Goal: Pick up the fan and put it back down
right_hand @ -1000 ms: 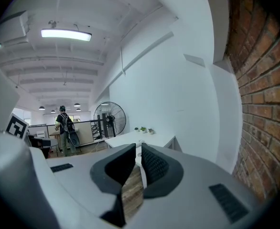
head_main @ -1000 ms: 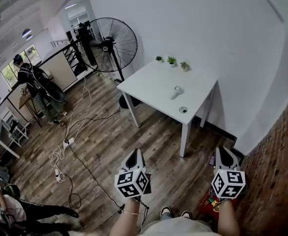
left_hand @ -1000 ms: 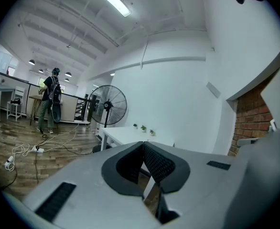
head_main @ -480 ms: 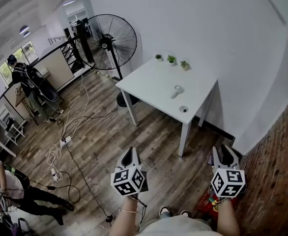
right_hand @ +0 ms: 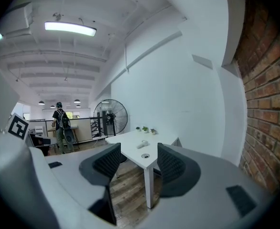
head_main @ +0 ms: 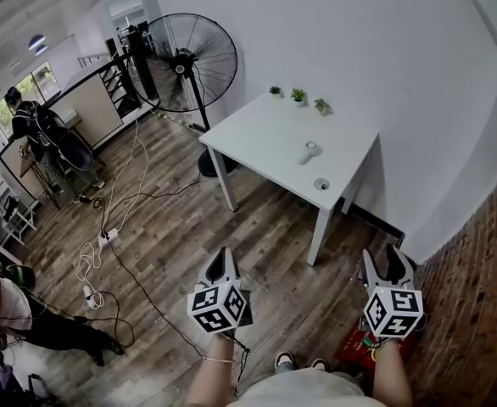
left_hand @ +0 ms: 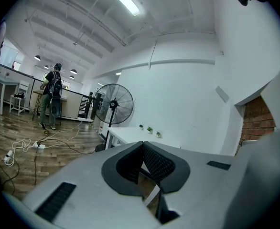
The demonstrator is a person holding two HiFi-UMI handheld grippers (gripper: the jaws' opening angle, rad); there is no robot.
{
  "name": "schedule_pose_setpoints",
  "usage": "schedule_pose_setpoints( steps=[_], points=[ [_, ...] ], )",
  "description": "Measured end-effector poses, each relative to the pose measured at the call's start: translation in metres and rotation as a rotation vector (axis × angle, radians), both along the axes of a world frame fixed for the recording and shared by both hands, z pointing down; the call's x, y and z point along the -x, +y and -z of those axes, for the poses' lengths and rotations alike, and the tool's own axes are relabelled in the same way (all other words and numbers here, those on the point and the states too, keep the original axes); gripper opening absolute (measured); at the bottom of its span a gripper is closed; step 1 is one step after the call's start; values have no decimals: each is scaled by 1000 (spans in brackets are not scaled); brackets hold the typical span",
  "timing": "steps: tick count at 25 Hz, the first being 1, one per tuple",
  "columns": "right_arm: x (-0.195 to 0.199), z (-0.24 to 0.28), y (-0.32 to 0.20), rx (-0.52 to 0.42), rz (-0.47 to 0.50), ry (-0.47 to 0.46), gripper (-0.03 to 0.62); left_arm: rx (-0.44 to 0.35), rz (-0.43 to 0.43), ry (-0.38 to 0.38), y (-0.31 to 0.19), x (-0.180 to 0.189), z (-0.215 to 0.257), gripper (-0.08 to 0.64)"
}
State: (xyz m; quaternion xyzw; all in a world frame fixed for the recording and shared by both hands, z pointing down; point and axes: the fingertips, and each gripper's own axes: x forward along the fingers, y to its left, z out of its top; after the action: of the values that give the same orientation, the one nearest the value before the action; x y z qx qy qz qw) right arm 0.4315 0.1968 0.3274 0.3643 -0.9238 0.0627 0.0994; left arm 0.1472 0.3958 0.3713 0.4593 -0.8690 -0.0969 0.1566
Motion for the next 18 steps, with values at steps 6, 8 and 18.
schedule_pose_setpoints(
  steps=[6, 8, 18],
  points=[
    [13, -5, 2, 15, -16, 13, 244, 11, 9, 11, 10, 20, -6, 12],
    [15, -11, 0, 25, -25, 24, 243, 17, 15, 17, 13, 26, -10, 12],
    [26, -36, -1, 89, -50, 76, 242, 31, 34, 60, 26, 52, -31, 12]
  ],
)
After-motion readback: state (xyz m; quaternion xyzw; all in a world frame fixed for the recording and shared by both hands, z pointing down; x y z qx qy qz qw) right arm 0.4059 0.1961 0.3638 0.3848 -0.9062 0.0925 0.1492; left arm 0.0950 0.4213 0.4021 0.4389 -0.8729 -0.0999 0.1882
